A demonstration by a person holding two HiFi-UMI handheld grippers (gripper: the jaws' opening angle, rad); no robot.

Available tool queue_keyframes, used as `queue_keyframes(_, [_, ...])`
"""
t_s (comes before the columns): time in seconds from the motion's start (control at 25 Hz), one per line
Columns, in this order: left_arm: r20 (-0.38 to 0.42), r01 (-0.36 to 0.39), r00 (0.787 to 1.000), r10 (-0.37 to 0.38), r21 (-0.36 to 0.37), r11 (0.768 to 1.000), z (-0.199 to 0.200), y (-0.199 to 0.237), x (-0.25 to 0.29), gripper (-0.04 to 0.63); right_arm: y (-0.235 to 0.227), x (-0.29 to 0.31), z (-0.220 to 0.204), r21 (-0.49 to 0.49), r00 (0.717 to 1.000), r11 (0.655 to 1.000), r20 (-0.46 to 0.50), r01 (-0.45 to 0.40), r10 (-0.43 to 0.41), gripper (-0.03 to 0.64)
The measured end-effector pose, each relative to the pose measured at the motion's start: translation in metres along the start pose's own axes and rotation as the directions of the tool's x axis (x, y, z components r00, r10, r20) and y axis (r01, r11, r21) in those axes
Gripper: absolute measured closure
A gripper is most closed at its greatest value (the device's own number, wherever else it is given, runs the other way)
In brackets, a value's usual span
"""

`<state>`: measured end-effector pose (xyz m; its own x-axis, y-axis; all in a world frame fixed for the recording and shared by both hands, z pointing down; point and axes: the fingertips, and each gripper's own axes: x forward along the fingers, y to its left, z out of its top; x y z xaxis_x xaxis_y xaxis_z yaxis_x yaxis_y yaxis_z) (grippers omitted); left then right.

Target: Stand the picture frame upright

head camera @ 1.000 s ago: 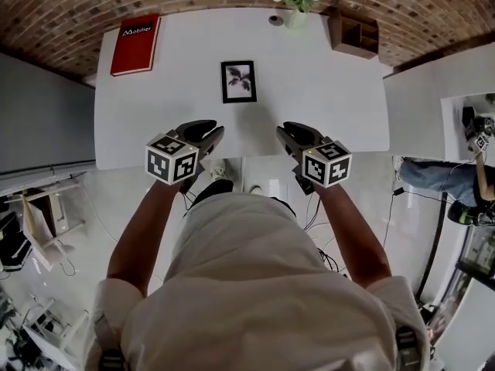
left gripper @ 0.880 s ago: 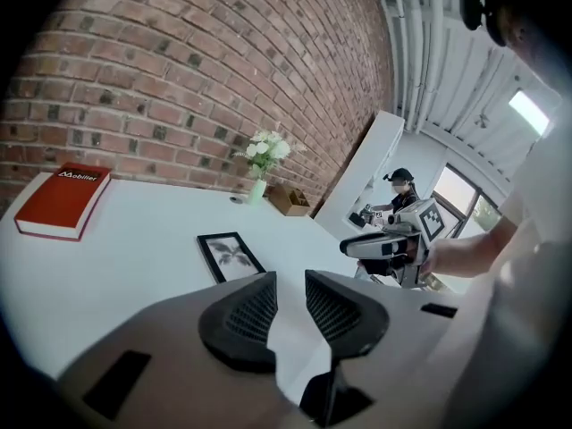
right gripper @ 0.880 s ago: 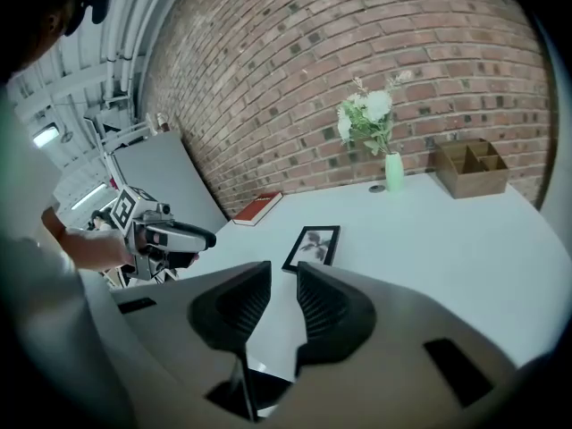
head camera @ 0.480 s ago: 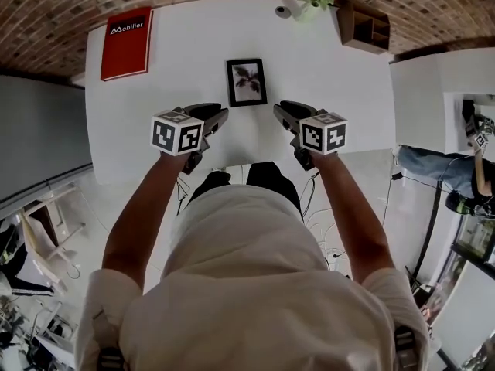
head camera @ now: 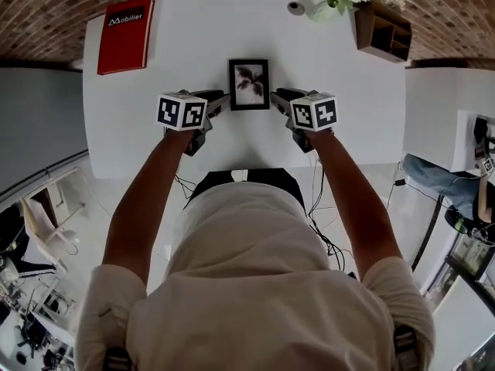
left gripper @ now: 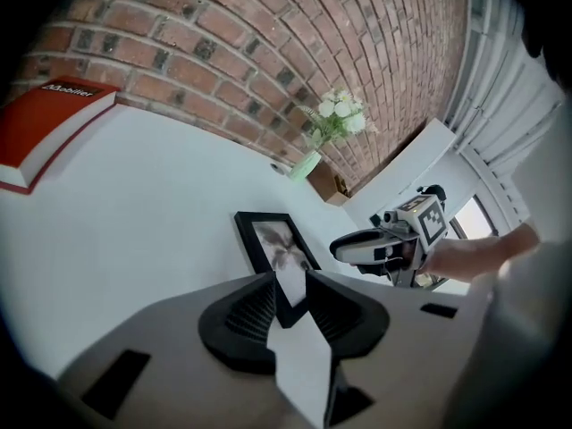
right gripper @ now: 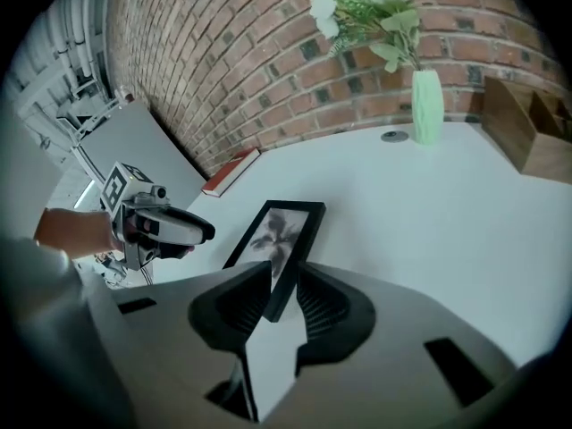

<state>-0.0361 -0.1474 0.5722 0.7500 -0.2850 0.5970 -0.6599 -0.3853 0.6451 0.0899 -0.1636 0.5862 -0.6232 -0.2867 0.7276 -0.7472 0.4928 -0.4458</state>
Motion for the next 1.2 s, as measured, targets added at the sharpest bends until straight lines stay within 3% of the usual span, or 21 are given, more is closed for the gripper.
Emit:
queue_keyframes(0.48, [-0.064, -0.035, 0.997, 0.031, -0.05, 0.998, 0.008, 0.031, 0.035, 0.491, -0.02, 0.039, 0.012, 0.023, 0.993, 0.996, -0.079, -0.082, 0.084, 0.522])
queue_keyframes(1.2, [-0.152, -0.015, 0.988, -0.003, -0.116, 0.993, 0.011, 0.039, 0.053, 0.526, -0.02, 0.051, 0.014, 0.112, 0.976, 0.98, -0.128, -0.162, 0.176, 0.526])
